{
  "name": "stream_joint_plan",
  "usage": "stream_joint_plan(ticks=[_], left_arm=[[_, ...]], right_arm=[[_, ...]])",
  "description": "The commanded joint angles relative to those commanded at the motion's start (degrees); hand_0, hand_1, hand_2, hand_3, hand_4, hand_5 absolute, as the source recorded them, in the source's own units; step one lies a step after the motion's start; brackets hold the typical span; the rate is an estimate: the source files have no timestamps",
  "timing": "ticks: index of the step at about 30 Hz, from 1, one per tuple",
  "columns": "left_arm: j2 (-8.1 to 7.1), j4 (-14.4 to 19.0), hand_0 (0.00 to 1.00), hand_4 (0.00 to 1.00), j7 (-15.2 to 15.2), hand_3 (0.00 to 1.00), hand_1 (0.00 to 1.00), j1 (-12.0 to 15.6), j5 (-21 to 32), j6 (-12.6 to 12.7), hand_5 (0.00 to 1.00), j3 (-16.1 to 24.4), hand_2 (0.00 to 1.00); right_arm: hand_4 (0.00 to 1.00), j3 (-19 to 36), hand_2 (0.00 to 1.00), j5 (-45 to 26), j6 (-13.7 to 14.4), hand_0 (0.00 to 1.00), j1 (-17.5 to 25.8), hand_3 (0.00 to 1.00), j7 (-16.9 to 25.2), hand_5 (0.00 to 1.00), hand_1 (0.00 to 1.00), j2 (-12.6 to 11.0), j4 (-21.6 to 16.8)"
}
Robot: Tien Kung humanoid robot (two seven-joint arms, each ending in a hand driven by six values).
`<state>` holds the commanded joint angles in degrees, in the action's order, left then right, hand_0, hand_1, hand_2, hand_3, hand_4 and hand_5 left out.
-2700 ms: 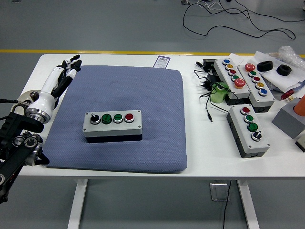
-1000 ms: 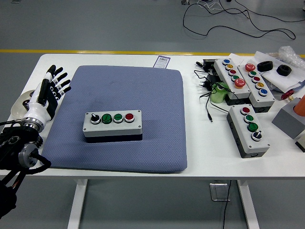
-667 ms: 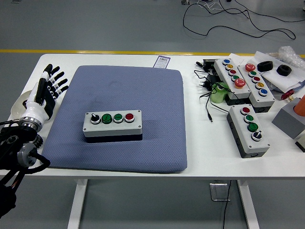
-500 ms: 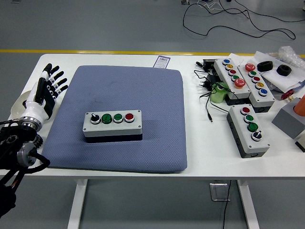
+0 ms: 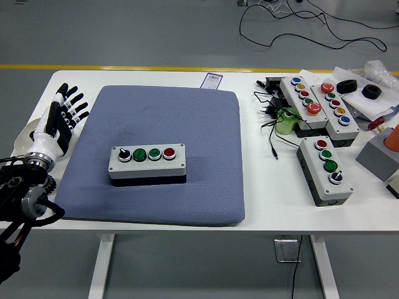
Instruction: Pick up the button,place it on the desk,press the button,press the button
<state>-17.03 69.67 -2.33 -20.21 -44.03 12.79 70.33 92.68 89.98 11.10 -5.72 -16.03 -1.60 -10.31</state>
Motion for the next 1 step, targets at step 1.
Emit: stream_joint_plan(ticks=[1], left_arm=[[0.01, 0.0, 0.857, 0.656, 0.0, 0.943, 0.905, 0.0, -0.1, 0.0, 0.998, 0.0, 0.941]], right_arm=[[0.455, 0.0, 0.701, 0.0, 0.0, 0.658, 0.0, 0.605, 0.0, 0.328, 0.65, 0.0, 0.0]])
